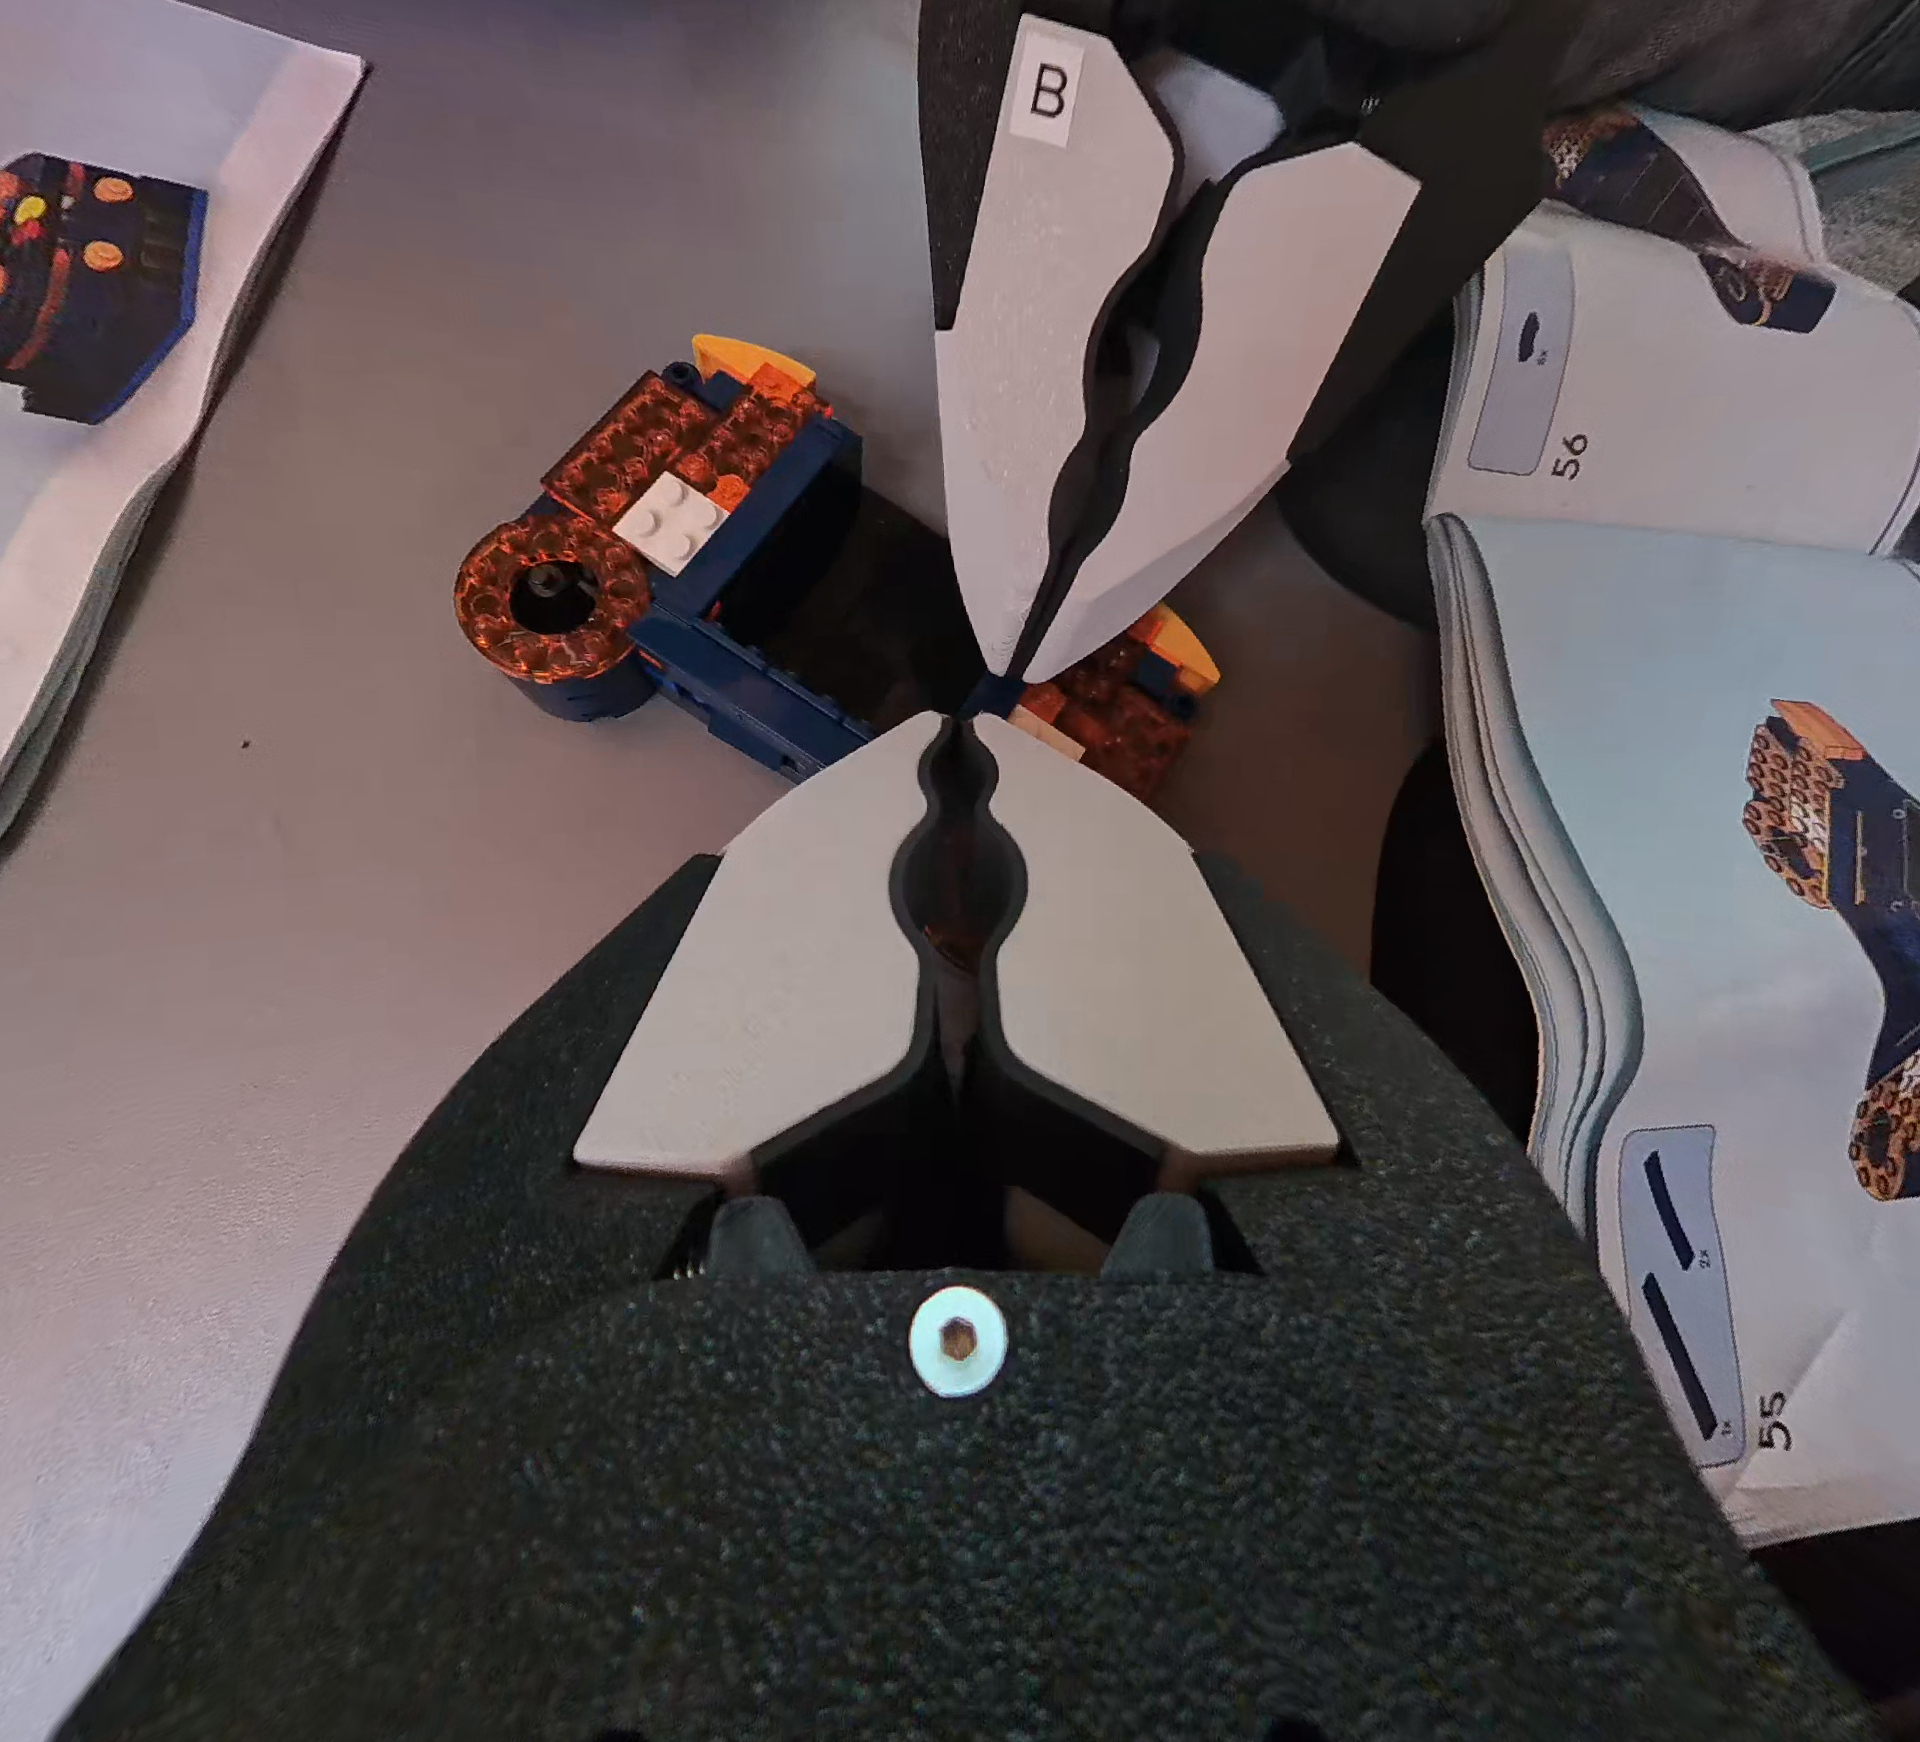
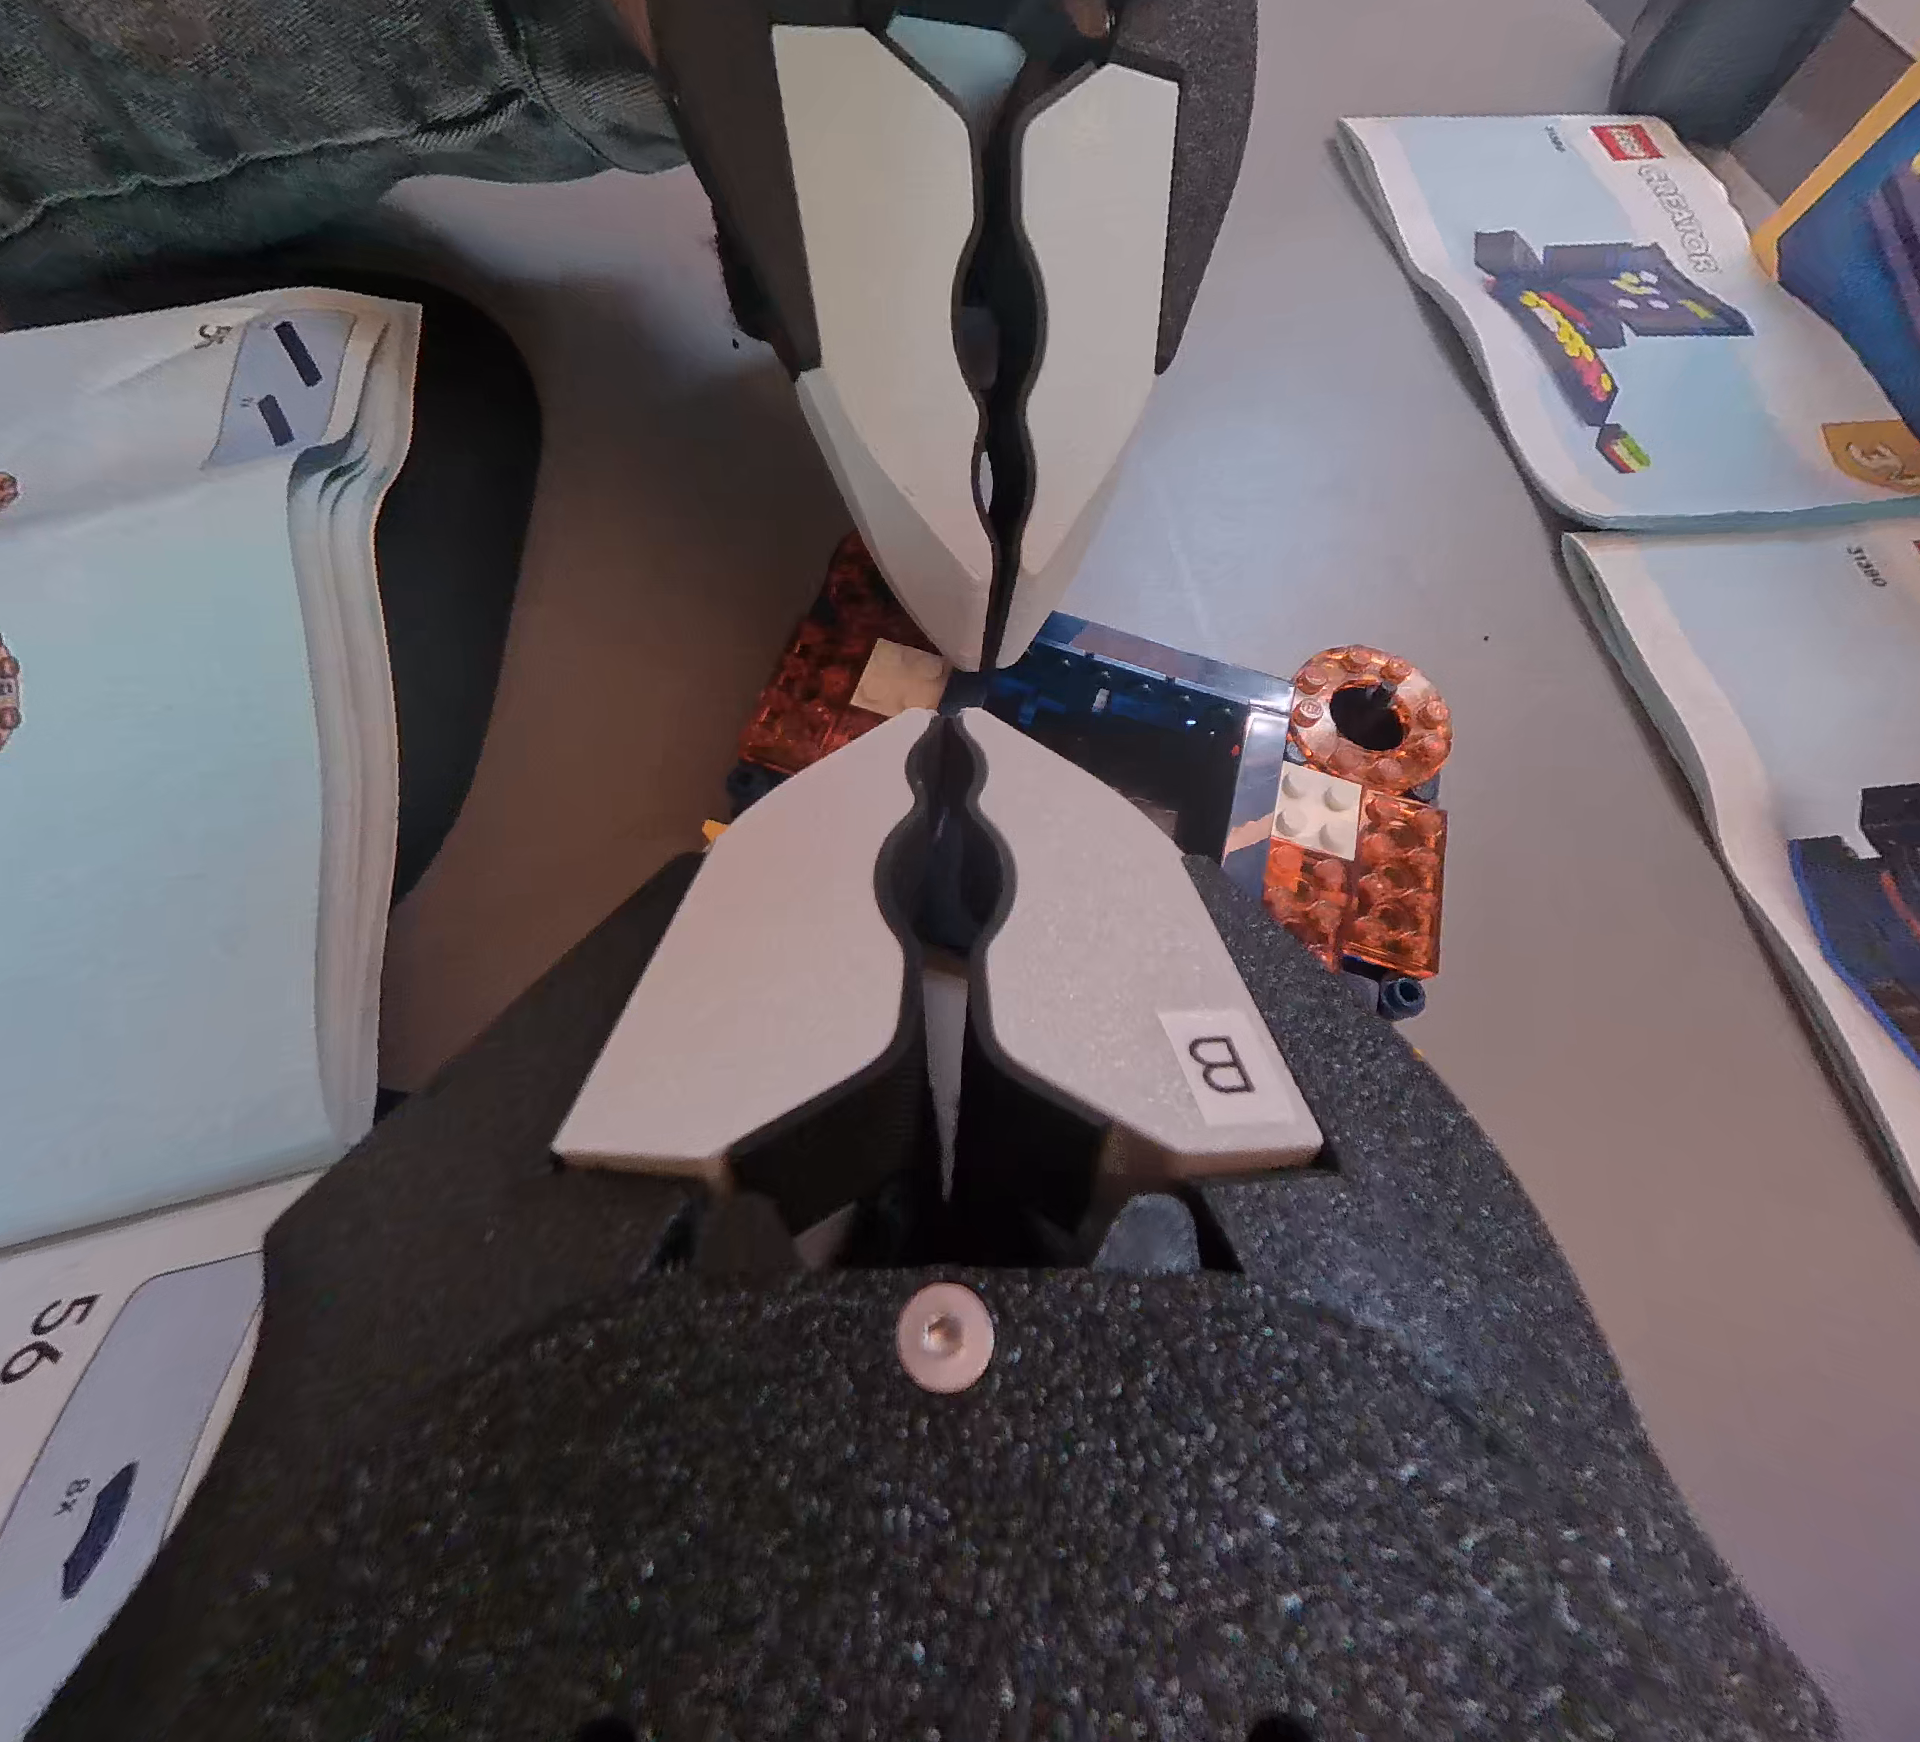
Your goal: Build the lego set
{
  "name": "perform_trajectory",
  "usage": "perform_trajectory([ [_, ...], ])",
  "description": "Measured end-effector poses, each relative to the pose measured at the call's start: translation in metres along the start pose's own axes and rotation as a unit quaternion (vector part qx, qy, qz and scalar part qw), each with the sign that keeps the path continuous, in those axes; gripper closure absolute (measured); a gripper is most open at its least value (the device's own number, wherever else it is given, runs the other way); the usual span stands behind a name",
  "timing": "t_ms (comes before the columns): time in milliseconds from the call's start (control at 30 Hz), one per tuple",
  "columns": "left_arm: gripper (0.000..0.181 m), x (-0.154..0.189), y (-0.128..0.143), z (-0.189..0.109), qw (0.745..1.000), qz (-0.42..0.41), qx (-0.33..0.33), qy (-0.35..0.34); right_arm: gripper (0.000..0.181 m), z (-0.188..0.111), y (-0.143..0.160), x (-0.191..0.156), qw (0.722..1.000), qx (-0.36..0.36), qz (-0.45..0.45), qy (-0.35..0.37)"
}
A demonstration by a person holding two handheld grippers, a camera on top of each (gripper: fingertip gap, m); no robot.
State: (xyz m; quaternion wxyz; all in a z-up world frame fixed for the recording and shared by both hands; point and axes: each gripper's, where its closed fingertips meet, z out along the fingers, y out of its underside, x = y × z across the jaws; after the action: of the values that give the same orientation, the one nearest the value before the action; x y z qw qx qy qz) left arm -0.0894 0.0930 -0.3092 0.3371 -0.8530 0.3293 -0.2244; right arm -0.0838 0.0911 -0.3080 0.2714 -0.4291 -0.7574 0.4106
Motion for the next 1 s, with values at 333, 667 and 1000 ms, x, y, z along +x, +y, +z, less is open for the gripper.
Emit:
perform_trajectory([
  [333,0.181,-0.002,-0.012,-0.014,0.998,0.044,0.032,-0.027,0.181,-0.022,-0.026,-0.001,0.998,0.067,-0.001,-0.021],
  [667,0.181,0.002,-0.001,0.001,0.999,0.033,0.001,-0.002,0.181,-0.018,-0.001,-0.006,0.999,-0.009,-0.024,-0.041],
  [1000,0.181,0.001,-0.001,0.0,1.0,-0.01,0.008,0.006,0.181,-0.012,0.006,-0.006,0.999,-0.041,-0.011,-0.028],
])
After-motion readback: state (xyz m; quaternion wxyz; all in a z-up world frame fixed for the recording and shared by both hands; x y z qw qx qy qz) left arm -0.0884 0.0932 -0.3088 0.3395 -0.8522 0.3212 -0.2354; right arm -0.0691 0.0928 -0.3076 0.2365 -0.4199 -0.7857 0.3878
